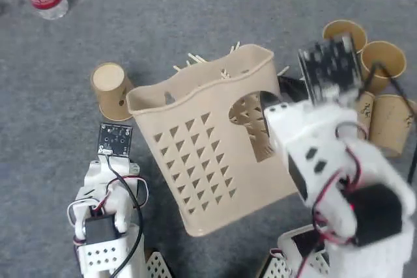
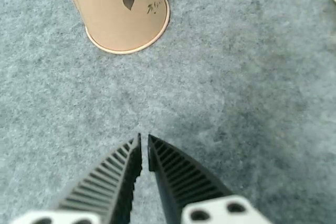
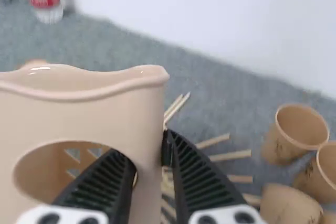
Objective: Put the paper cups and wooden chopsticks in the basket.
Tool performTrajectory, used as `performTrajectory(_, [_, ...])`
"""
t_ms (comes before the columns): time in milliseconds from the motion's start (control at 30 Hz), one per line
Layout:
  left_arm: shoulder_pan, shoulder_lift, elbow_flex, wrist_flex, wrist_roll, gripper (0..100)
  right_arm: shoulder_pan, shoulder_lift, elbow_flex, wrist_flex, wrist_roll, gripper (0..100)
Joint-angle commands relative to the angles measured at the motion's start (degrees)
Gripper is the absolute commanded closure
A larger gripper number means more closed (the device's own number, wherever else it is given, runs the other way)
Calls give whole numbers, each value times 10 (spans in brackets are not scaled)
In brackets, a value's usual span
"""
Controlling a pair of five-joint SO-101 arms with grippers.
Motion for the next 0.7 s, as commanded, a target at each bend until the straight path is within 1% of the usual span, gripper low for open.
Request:
performTrajectory(0, [-3, -4, -2, -12, -6, 979, -3, -98, 115, -88, -6, 992])
performTrajectory(100, [-3, -4, -2, -13, -6, 979, -3, -141, 179, -127, -6, 992])
performTrajectory(300, [-3, -4, -2, -14, -6, 979, 0, -195, 252, -188, -6, 992])
performTrajectory(500, [-3, -4, -2, -13, -6, 979, 68, -252, 353, -298, -7, 992])
performTrajectory(567, [-3, -4, -2, -13, -6, 979, 80, -278, 402, -341, -7, 992])
performTrajectory(667, [-1, -4, -2, -13, -6, 979, 80, -323, 479, -398, -7, 992])
